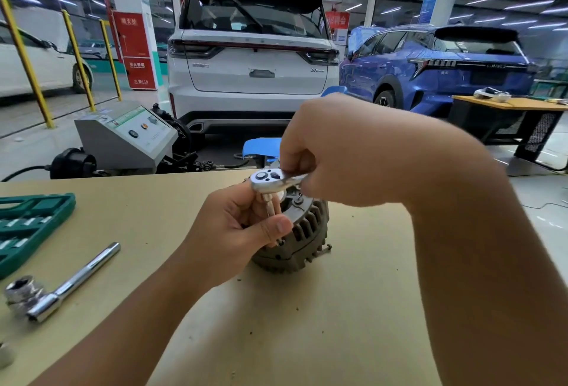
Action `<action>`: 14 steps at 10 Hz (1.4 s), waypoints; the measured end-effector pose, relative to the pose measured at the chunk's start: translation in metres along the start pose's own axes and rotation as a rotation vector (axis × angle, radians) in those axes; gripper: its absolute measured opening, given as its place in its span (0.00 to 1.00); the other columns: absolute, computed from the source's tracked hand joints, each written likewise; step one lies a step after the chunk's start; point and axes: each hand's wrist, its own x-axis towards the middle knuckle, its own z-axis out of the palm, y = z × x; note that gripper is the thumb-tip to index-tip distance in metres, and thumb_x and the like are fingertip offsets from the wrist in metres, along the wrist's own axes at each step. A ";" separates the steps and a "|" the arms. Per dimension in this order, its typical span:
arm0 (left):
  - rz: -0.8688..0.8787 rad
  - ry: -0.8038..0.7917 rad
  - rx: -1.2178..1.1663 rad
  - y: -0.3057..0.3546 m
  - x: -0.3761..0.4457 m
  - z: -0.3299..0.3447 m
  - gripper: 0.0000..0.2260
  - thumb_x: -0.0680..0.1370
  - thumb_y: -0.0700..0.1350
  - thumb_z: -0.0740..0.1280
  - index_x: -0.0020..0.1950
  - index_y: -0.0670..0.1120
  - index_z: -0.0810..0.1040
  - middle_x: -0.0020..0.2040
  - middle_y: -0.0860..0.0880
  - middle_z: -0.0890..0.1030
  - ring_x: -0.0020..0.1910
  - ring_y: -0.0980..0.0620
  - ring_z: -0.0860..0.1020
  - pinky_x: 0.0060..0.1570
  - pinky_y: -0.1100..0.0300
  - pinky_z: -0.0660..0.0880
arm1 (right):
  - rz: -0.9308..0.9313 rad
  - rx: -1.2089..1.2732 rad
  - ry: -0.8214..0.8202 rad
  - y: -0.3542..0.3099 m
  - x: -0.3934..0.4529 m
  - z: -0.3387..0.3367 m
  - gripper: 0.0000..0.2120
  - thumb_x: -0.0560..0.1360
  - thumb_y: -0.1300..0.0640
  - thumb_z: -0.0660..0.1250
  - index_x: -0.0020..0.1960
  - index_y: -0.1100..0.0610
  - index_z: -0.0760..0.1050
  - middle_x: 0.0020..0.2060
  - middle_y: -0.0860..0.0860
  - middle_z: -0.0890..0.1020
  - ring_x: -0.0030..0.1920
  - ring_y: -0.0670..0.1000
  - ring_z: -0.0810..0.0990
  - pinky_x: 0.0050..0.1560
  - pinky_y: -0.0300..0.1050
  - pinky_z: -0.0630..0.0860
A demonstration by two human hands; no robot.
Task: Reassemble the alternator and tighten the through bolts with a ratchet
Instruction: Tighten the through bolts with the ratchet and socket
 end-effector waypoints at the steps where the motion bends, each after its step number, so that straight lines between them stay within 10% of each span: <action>1: -0.033 -0.009 -0.004 0.000 -0.001 -0.002 0.15 0.68 0.57 0.80 0.45 0.49 0.83 0.37 0.41 0.81 0.35 0.40 0.79 0.38 0.49 0.81 | 0.058 0.055 0.085 0.002 0.010 0.009 0.21 0.73 0.67 0.65 0.46 0.41 0.85 0.38 0.39 0.76 0.36 0.43 0.70 0.52 0.50 0.75; 2: -0.034 -0.044 0.013 0.000 -0.002 -0.001 0.20 0.69 0.61 0.80 0.45 0.47 0.82 0.38 0.37 0.80 0.38 0.32 0.77 0.39 0.42 0.79 | 0.063 0.020 0.108 0.000 0.021 0.017 0.20 0.73 0.68 0.66 0.48 0.44 0.86 0.36 0.37 0.75 0.39 0.44 0.69 0.77 0.65 0.58; 3: -0.048 -0.085 -0.028 0.001 -0.001 -0.001 0.12 0.74 0.51 0.76 0.45 0.43 0.83 0.38 0.37 0.82 0.37 0.35 0.80 0.39 0.49 0.80 | 0.035 0.025 0.107 0.003 0.025 0.021 0.19 0.73 0.67 0.66 0.47 0.44 0.86 0.38 0.38 0.78 0.44 0.45 0.69 0.78 0.66 0.52; 4: -0.076 -0.087 -0.051 0.003 -0.002 -0.001 0.07 0.77 0.42 0.72 0.47 0.38 0.83 0.39 0.38 0.85 0.36 0.45 0.84 0.40 0.57 0.82 | 0.010 0.021 0.117 0.005 0.018 0.018 0.16 0.73 0.65 0.67 0.47 0.44 0.86 0.38 0.40 0.79 0.40 0.43 0.72 0.72 0.60 0.68; 5: -0.071 -0.053 -0.053 0.005 0.000 0.002 0.07 0.75 0.47 0.72 0.46 0.43 0.85 0.39 0.38 0.84 0.34 0.47 0.83 0.37 0.58 0.82 | -0.011 0.048 0.022 0.005 0.004 0.008 0.12 0.73 0.61 0.70 0.46 0.45 0.85 0.35 0.42 0.80 0.37 0.44 0.79 0.42 0.41 0.81; 7: -0.015 -0.011 0.009 0.006 0.001 0.000 0.03 0.76 0.48 0.76 0.45 0.50 0.86 0.37 0.43 0.84 0.32 0.49 0.82 0.34 0.61 0.80 | -0.072 -0.050 -0.079 0.007 -0.005 -0.004 0.09 0.75 0.57 0.70 0.53 0.47 0.83 0.34 0.40 0.73 0.33 0.40 0.73 0.38 0.32 0.73; 9: -0.035 -0.056 0.021 0.005 0.002 -0.010 0.07 0.72 0.51 0.76 0.45 0.49 0.85 0.38 0.45 0.85 0.34 0.47 0.83 0.38 0.55 0.83 | 0.015 0.073 0.055 0.005 0.005 0.005 0.20 0.76 0.66 0.68 0.51 0.40 0.84 0.48 0.40 0.81 0.45 0.44 0.78 0.61 0.48 0.79; 12: 0.031 0.064 0.116 0.003 0.004 -0.007 0.10 0.74 0.52 0.75 0.45 0.46 0.83 0.36 0.46 0.83 0.31 0.47 0.83 0.34 0.52 0.82 | 0.030 -0.094 0.017 -0.009 0.001 0.000 0.26 0.74 0.63 0.71 0.28 0.42 0.63 0.28 0.38 0.68 0.29 0.42 0.65 0.53 0.55 0.72; 14: -0.051 0.003 0.014 0.003 0.003 -0.012 0.08 0.71 0.48 0.80 0.43 0.47 0.84 0.35 0.43 0.84 0.32 0.47 0.84 0.36 0.59 0.81 | 0.043 -0.052 0.090 -0.011 0.011 0.004 0.17 0.75 0.63 0.72 0.43 0.39 0.81 0.42 0.38 0.81 0.48 0.47 0.76 0.76 0.72 0.52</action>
